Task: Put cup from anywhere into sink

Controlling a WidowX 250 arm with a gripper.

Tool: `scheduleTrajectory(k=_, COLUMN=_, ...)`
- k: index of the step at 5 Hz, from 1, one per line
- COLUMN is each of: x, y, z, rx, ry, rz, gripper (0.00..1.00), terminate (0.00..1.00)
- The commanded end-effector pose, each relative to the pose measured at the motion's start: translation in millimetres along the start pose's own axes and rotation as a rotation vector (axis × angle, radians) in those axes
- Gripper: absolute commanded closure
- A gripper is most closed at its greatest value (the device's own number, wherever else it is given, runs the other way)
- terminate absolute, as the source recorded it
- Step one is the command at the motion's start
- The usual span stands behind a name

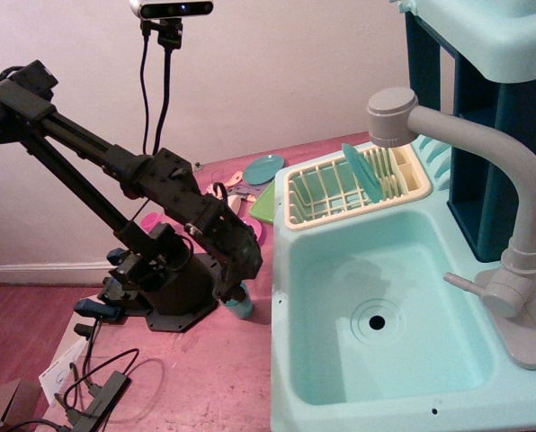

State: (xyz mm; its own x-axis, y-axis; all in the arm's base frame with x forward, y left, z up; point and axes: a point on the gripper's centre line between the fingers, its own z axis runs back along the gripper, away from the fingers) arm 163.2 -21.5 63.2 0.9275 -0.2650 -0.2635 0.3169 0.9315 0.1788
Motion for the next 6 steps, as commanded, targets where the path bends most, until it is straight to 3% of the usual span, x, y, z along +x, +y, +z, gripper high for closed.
scheduleTrajectory(k=1, x=5.1, y=-5.1, z=-3.7, rx=-0.013, ry=-0.037, rz=-0.03, gripper=0.0, terminate=0.0)
scheduleTrajectory(k=2, x=1.7, y=-7.1, z=-8.0, rx=-0.004, ry=-0.054, rz=-0.02, gripper=1.0, terminate=0.0)
scheduleTrajectory(k=5, x=1.0, y=9.7, z=-1.6, rx=0.028, ry=-0.104, rz=-0.026, gripper=1.0, terminate=0.0)
scheduleTrajectory(k=6, x=-1.0, y=42.0, z=35.7, rx=0.102, ry=-0.104, rz=-0.036, gripper=1.0, terminate=0.0)
